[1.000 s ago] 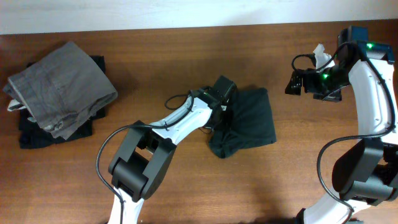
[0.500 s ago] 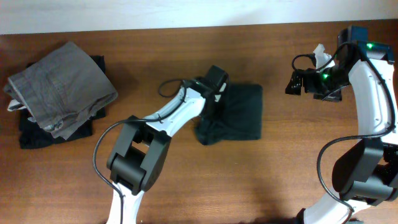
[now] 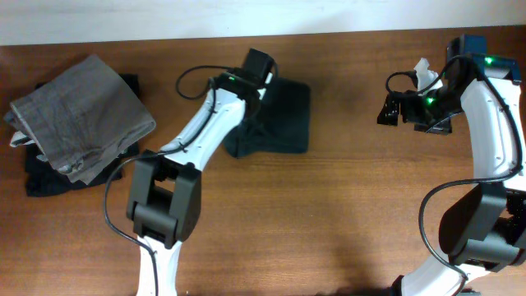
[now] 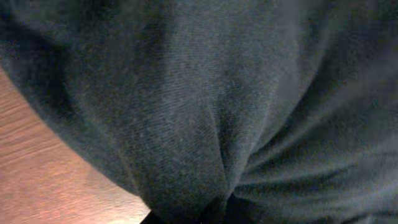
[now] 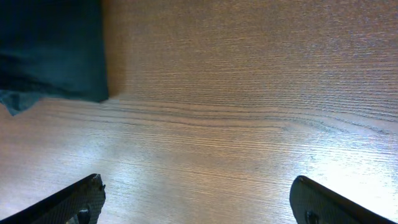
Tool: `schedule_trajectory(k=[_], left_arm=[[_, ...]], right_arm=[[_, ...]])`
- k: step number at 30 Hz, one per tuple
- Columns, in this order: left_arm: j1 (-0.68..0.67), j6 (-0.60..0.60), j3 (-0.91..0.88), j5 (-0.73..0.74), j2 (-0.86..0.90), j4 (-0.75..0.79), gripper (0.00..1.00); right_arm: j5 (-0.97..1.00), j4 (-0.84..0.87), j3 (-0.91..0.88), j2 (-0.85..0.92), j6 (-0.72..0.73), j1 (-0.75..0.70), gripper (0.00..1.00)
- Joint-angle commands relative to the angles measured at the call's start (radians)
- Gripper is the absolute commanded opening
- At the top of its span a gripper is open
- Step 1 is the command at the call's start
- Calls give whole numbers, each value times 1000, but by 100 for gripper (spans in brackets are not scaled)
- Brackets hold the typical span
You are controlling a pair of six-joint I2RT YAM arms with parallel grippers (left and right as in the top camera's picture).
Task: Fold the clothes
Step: 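Carry the black bundle leftward with the left gripper toward the clothes stack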
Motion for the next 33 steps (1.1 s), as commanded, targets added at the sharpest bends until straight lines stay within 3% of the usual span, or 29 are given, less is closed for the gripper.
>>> schedule_trajectory(k=[1,3,5,7,9,11,16,19,30,31,32,33], left_arm=[[23,21,4,45,14,-17,1],[29,5,-10,46,16,-22,2],[31,-5,-26,44,20,-21,10],[31,-12,-37,39,31,-22,38],[33,-32,-44,39,46,-26,47],[39,-70,-44,39,63,-45,67],[64,-180,-44,69,72,-96,78],[71,-185,-48,142,75,-114,82],[74,-244,-163,145,76,-73,83],[74,-244,-173,145,76,-63,80],[74,-244,-182,146,76,-54,70],[74,-244,-188,145,76,-49,50]], right_arm=[[9,0,-4,6,1,-7,99],[9,0,-4,6,1,-7,99],[9,0,-4,6,1,-7,99],[9,0,-4,6,1,-7,99],[9,0,-4,6,1,-7,99],[9,0,-4,6,1,-7,99],[9,0,-4,6,1,-7,99],[9,0,-4,6,1,-7,99],[9,0,-4,6,1,-7,99],[9,0,-4,6,1,-7,99],[9,0,-4,6,1,-7,99],[9,0,-4,6,1,-7,99]])
